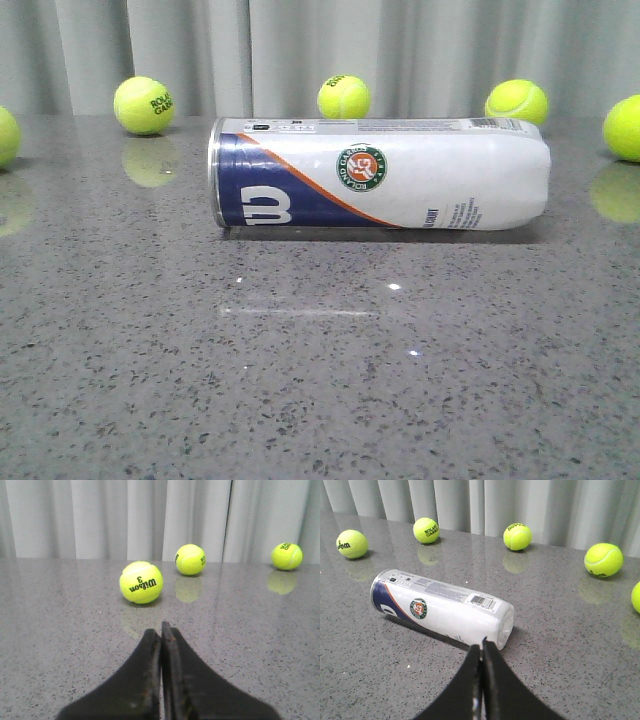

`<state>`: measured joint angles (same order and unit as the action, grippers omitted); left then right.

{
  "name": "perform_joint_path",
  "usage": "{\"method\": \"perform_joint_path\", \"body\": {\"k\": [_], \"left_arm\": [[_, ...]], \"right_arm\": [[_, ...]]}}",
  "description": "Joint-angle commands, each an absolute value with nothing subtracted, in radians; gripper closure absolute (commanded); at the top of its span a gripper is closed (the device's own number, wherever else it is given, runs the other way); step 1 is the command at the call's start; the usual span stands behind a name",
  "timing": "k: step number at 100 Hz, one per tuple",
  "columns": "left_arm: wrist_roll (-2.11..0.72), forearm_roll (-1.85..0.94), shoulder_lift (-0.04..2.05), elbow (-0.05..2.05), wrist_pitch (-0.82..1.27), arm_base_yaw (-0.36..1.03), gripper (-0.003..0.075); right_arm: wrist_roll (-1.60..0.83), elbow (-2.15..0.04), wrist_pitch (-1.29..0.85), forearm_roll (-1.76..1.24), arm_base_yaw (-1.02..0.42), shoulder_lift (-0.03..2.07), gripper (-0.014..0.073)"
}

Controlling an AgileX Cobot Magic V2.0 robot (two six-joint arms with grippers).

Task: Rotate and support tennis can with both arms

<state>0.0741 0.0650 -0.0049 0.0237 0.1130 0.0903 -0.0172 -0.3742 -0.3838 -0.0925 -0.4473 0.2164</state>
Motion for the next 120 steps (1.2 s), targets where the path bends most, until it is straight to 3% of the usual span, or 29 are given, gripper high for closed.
{"method": "perform_joint_path", "body": {"k": [1, 27, 46, 53, 65, 72, 89, 120], "left_arm": [[0.075, 0.067, -0.007, 0.121, 0.131, 0.091, 0.0739], [0.074, 0.067, 0.230, 0.326, 0.519, 0.091, 0.0739], [0.074, 0.064, 0.450, 0.433, 0.608, 0.091, 0.0712], [0.074, 0.037, 0.522, 0.476, 0.618, 0.091, 0.0604], [0.048, -0.051, 0.634, 0.551, 0.637, 0.091, 0.0311], [0.009, -0.129, 0.701, 0.600, 0.662, 0.091, 0.0213], [-0.162, -0.394, 0.854, 0.700, 0.710, 0.091, 0.0248], [-0.638, -1.128, 1.158, 0.815, 0.925, 0.093, 0.0256]], "right_arm": [[-0.024, -0.398, -0.313, -0.085, -0.440, 0.223, 0.0653], [-0.024, -0.398, -0.313, -0.085, -0.440, 0.223, 0.0653], [-0.024, -0.398, -0.313, -0.085, -0.440, 0.223, 0.0653], [-0.024, -0.398, -0.313, -0.085, -0.440, 0.223, 0.0653], [-0.024, -0.398, -0.313, -0.085, -0.440, 0.223, 0.0653], [-0.024, -0.398, -0.313, -0.085, -0.440, 0.223, 0.0653], [-0.024, -0.398, -0.313, -0.085, -0.440, 0.223, 0.0653], [-0.024, -0.398, -0.313, -0.085, -0.440, 0.223, 0.0653]]}}
